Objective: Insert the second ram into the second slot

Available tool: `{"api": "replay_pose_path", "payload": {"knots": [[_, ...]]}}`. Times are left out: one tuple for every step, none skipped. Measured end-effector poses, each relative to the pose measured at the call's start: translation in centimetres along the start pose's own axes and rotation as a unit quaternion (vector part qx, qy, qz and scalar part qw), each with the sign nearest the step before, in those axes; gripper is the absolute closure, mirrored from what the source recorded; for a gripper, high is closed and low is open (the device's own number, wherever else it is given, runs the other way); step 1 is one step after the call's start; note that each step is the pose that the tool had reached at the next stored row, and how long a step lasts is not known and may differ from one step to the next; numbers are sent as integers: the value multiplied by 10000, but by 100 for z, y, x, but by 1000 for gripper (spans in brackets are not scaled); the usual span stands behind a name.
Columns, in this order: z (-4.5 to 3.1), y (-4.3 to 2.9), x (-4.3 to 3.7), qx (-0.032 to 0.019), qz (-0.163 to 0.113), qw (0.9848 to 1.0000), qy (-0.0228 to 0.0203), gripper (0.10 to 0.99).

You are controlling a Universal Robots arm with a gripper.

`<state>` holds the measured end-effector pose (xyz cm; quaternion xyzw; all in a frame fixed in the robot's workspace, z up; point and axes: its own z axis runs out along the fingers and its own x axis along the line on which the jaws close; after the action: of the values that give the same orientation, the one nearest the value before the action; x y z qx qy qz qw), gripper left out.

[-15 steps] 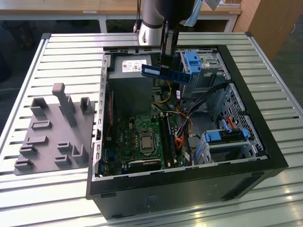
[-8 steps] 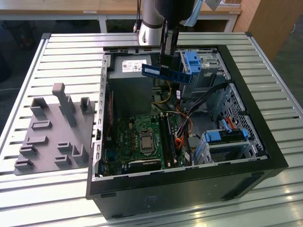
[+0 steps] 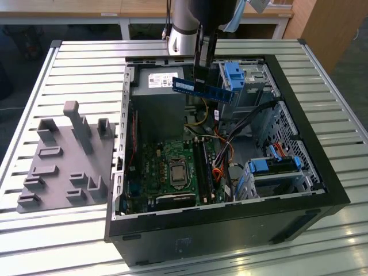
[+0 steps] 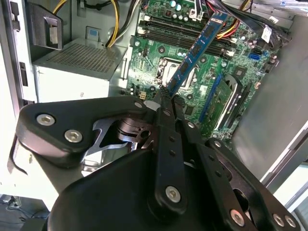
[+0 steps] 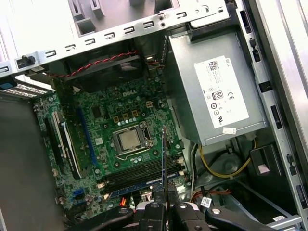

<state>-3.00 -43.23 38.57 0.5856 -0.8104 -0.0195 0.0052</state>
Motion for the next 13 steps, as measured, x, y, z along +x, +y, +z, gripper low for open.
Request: {"api": "replay_pose_path", "payload": {"knots": [[0, 0, 0, 0, 15, 10000, -1, 949], [0, 0, 0, 0, 30, 10000, -1, 949], [0, 0, 0, 1, 45, 10000, -2, 949], [0, 0, 0, 1, 60, 10000, -2, 949], [0, 0, 0, 1, 75, 10000, -3, 949], [0, 0, 0, 1, 92, 10000, -3, 949], [0, 0, 0, 1, 108, 9999, -4, 949], [0, 0, 0, 2, 123, 9999, -4, 949], [0, 0, 0, 2, 138, 9999, -5, 949], [0, 0, 0, 2, 152, 9999, -5, 949], [0, 0, 0, 2, 165, 9999, -6, 949], [0, 0, 0, 3, 178, 9998, -7, 949], [0, 0, 0, 3, 191, 9998, -7, 949]]}}
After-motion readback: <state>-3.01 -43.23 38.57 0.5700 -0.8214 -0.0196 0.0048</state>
